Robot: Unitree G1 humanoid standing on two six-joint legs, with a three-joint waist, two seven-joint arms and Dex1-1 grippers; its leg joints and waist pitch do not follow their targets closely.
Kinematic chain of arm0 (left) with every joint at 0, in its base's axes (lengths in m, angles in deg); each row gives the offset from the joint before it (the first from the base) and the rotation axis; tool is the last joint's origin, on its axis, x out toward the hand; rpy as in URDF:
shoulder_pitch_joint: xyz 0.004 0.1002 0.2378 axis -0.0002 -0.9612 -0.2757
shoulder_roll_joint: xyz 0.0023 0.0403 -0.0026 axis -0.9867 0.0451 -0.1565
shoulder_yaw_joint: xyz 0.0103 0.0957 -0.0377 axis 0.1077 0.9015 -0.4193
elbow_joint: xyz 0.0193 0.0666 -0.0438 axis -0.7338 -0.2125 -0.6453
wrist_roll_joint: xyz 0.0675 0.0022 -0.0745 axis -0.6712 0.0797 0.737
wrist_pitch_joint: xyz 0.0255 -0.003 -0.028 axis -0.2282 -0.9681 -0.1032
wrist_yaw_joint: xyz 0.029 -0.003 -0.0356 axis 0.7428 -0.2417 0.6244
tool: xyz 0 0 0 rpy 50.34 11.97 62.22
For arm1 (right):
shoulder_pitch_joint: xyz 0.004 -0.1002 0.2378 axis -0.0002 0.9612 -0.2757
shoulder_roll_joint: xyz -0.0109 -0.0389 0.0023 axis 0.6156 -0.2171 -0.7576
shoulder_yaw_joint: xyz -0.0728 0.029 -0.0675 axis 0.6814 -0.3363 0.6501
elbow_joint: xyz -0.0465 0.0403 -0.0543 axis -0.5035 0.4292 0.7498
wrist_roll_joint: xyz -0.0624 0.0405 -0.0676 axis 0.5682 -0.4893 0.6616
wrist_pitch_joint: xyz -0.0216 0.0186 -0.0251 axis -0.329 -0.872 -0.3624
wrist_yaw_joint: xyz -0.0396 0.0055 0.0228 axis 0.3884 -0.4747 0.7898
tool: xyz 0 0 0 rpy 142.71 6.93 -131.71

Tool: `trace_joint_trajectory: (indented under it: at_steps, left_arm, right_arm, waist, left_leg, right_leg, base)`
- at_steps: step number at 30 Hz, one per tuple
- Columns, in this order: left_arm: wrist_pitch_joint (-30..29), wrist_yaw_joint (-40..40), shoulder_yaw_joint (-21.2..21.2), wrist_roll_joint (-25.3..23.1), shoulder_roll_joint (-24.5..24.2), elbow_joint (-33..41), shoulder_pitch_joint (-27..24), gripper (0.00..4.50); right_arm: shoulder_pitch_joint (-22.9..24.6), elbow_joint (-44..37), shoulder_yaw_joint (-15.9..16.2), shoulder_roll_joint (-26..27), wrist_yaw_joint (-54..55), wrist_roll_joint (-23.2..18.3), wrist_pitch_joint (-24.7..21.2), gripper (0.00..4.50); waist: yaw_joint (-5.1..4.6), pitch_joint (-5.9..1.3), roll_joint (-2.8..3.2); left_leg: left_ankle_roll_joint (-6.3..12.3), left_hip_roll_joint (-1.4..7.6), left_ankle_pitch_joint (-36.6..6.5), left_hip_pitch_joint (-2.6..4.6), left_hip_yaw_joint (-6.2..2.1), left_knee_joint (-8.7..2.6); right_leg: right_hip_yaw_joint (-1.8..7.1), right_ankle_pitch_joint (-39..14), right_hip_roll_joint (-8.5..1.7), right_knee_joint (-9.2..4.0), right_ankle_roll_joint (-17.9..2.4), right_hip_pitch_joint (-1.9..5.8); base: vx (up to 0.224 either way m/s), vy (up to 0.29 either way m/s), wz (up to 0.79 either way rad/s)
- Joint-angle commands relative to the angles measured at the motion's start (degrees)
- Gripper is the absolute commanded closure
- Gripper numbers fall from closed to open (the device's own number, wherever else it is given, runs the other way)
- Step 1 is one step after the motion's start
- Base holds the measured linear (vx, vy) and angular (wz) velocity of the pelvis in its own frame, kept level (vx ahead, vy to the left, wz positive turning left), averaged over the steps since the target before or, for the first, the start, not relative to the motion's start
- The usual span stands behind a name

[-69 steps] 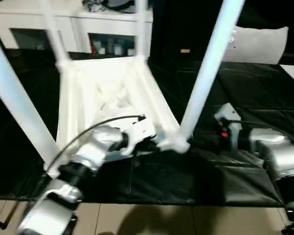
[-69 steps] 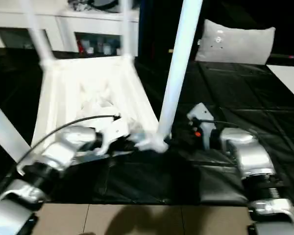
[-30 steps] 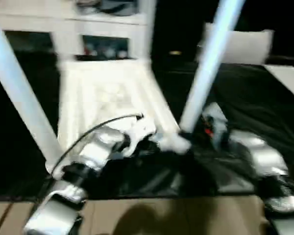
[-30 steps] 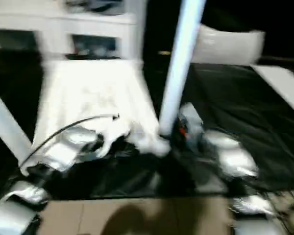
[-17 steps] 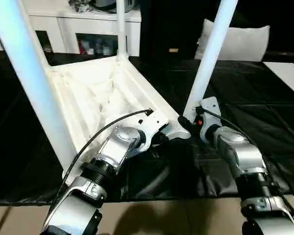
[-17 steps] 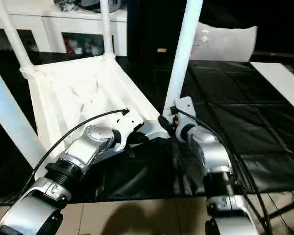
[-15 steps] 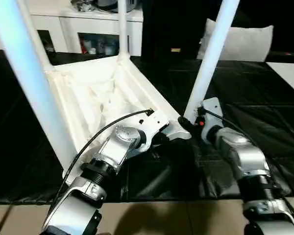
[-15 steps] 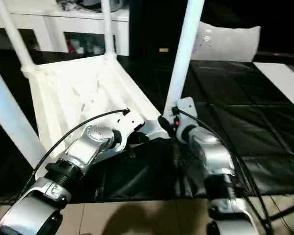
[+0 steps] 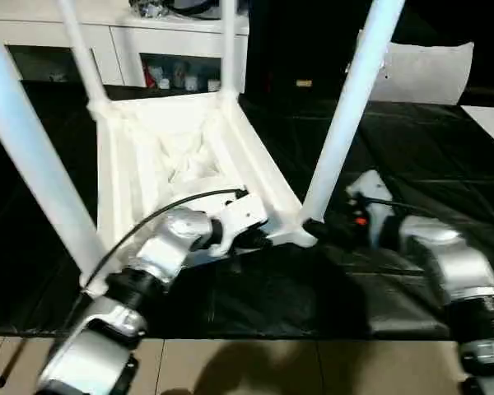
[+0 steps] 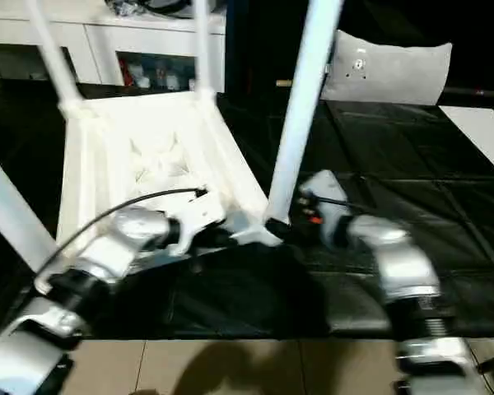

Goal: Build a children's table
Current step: Rotate leg to tighten

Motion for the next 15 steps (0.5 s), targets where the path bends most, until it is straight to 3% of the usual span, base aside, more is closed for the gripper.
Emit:
trace_joint_trajectory:
  at_steps: [1, 5, 7, 10, 15]
  left_arm:
    - [2.2, -4.5, 2.7, 0.6, -0.3, 1.2, -0.3, 4.50]
    - [4.0, -11.7, 4.1, 1.9, -2.5, 2.9, -0.9, 4.50]
    - [4.1, -12.8, 4.5, 2.1, -2.8, 3.3, -1.0, 4.50]
    - [4.3, -14.7, 5.0, 2.4, -3.2, 3.9, -1.0, 4.50]
    - [4.5, -16.0, 5.2, 2.7, -3.4, 4.2, -1.1, 4.50]
  right_arm:
    - [-0.4, -0.3, 0.8, -1.5, -5.1, -1.4, 1.8, 0.49]
    - [-0.4, 0.1, 3.6, -4.0, -13.8, -2.2, 3.9, 0.92]
    - [-0.5, 0.7, 4.1, -4.1, -14.9, -2.1, 4.4, 0.99]
    - [-0.6, 1.9, 5.2, -4.2, -16.8, -1.9, 5.6, 1.22]
    - [-0.9, 4.2, 6.0, -3.3, -18.6, -2.4, 6.4, 1.80]
  waist:
    - [0.36, -3.66, -0.81]
    - [1.11, -3.63, -0.67]
    - [1.50, -3.57, -0.99]
    - [2.06, -3.59, -0.72]
    - [2.60, -3.57, -0.82]
  left_leg:
    - [4.34, 2.58, -9.7, -0.09, -0.16, -3.41]
    - [4.35, 2.89, -9.7, 0.04, -0.04, -3.30]
    - [4.05, 2.91, -9.9, 0.14, 0.06, -3.28]
    - [3.35, 3.02, -10.5, 0.26, -0.01, -3.33]
    - [2.54, 2.89, -11.6, 0.22, -0.05, -3.34]
  right_leg:
    - [2.59, -15.8, -3.72, -3.17, -10.8, 3.53]
    - [2.59, -15.8, -3.72, -2.96, -11.6, 3.38]
    - [2.59, -16.4, -3.69, -3.00, -11.6, 3.25]
    - [2.64, -17.4, -3.88, -3.01, -11.6, 3.17]
    - [2.62, -18.5, -3.85, -3.15, -10.9, 3.19]
  base:
    - [0.000, 0.000, 0.00]
    - [0.000, 0.000, 0.00]
    - [0.000, 0.000, 0.00]
    - [0.000, 0.000, 0.00]
    - [0.000, 0.000, 0.00]
